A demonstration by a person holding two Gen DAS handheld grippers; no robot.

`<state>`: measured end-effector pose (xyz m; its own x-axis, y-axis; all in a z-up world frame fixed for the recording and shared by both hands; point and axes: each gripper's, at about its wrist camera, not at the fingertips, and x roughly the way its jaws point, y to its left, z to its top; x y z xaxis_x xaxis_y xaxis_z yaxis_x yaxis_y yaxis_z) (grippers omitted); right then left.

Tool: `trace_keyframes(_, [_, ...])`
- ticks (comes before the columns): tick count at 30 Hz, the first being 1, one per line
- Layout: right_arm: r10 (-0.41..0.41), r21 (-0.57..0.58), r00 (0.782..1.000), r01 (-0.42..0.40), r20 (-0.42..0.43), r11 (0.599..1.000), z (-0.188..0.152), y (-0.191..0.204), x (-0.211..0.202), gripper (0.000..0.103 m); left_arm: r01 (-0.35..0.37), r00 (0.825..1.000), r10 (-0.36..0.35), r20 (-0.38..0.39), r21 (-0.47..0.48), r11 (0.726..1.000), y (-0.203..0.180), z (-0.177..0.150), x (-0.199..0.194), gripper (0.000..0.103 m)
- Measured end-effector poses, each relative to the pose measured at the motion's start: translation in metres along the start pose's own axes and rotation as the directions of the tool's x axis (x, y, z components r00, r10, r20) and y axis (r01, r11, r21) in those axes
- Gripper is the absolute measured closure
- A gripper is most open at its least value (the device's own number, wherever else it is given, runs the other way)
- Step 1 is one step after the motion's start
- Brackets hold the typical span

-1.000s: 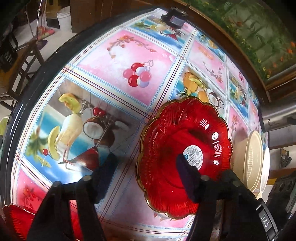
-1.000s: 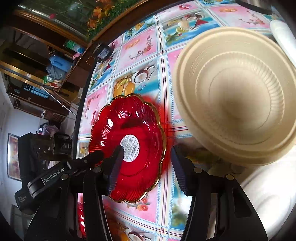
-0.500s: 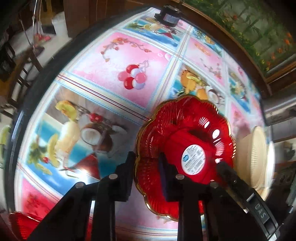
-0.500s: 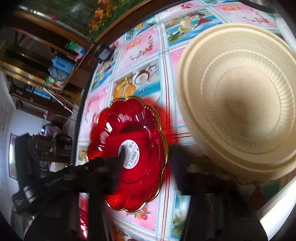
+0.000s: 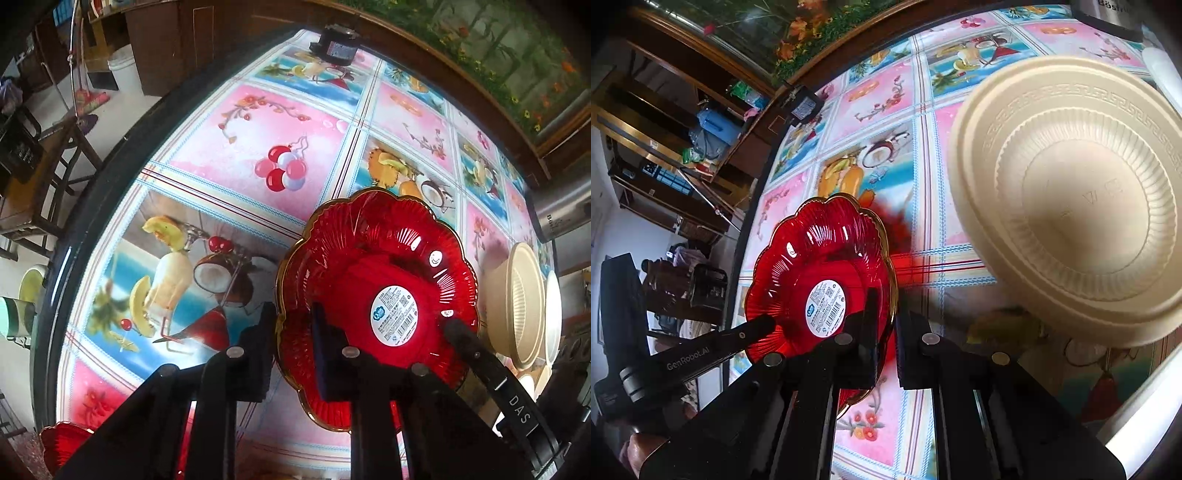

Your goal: Organize plates and bowls

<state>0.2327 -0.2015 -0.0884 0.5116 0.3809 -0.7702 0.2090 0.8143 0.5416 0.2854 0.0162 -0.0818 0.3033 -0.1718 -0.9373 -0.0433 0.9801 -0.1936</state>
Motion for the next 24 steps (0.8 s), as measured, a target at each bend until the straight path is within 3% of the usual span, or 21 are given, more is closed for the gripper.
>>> trace_keyframes(10, [0.052, -0.051, 0.997, -0.049, 0.059, 0.998, -0.019, 0.022, -0.032, 0.096, 0.005, 0.997, -0.008, 0.074, 0.044, 0.999, 0.007, -0.023, -0.047, 0.087])
trace_keyframes(19, [0.151, -0.132, 0.984, -0.138, 0.091, 0.982, -0.078, 0.06, -0.081, 0.096, -0.041, 0.983, 0.021, 0.18, 0.107, 0.993, 0.034, -0.084, -0.113, 0.086])
trace_keyframes(24, [0.161, -0.216, 0.984, -0.142, 0.073, 0.966, -0.117, 0.088, -0.1, 0.095, -0.058, 0.976, 0.034, 0.215, 0.11, 0.992, 0.063, -0.123, -0.138, 0.086])
